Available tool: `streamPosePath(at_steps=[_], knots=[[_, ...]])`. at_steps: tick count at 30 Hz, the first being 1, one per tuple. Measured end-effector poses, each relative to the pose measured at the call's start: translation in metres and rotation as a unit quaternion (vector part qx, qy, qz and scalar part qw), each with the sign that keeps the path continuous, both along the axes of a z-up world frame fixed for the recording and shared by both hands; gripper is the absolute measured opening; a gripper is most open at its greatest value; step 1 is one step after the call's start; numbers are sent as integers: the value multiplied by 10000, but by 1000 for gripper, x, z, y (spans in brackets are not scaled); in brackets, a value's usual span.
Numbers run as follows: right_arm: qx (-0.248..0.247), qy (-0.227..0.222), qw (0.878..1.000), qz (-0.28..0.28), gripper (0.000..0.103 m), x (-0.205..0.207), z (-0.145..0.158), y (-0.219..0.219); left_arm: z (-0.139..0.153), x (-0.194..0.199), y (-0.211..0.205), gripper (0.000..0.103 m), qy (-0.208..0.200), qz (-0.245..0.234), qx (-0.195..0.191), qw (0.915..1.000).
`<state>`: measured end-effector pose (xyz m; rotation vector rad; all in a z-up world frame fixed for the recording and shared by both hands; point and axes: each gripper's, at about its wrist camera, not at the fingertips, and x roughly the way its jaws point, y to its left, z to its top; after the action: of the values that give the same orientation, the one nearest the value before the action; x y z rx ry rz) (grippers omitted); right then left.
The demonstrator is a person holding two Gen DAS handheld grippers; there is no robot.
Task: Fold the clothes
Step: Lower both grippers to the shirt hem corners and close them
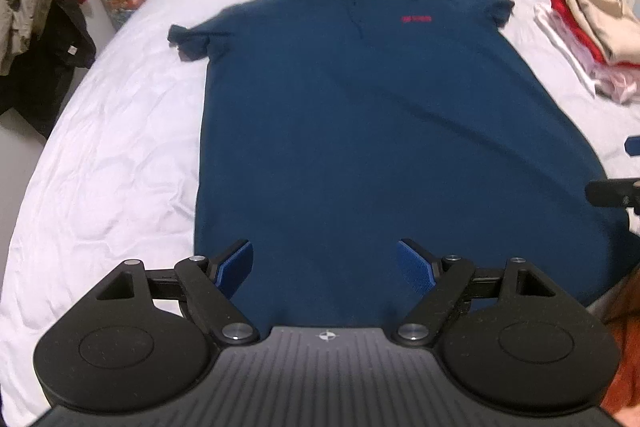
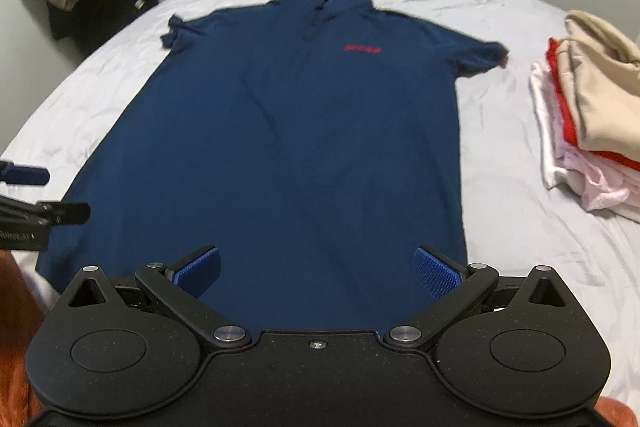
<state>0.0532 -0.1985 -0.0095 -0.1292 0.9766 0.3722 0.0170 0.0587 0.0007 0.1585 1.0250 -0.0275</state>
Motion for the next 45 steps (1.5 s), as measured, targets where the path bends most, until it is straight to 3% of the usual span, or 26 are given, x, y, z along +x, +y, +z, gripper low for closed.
streamPosePath(at_steps=[6,11,16,23,28,34,37,45], knots=[[-290,304,9990,177,102,10,-7,-5,3,13,27,78,445,-159,99,9988],[-486,839,9948,307,102,25,-19,-20,3,23,53,77,924,-453,212,9945],[-564,1354,9886,343,102,35,-32,-39,-13,32,77,72,1648,-875,331,9819],[-417,1826,9822,162,101,46,-45,-64,-47,38,95,72,2410,-980,371,9649],[-322,2299,9727,-32,99,56,-58,-81,-78,37,103,66,2911,-946,49,9520],[-257,2695,9623,-250,86,58,-69,-104,-101,35,111,62,3339,-577,-467,9397],[-238,2820,9585,-335,85,57,-73,-114,-105,33,114,59,3378,-477,-521,9385],[-266,3166,9476,-333,85,51,-86,-130,-112,18,119,40,3415,-382,-668,9367]])
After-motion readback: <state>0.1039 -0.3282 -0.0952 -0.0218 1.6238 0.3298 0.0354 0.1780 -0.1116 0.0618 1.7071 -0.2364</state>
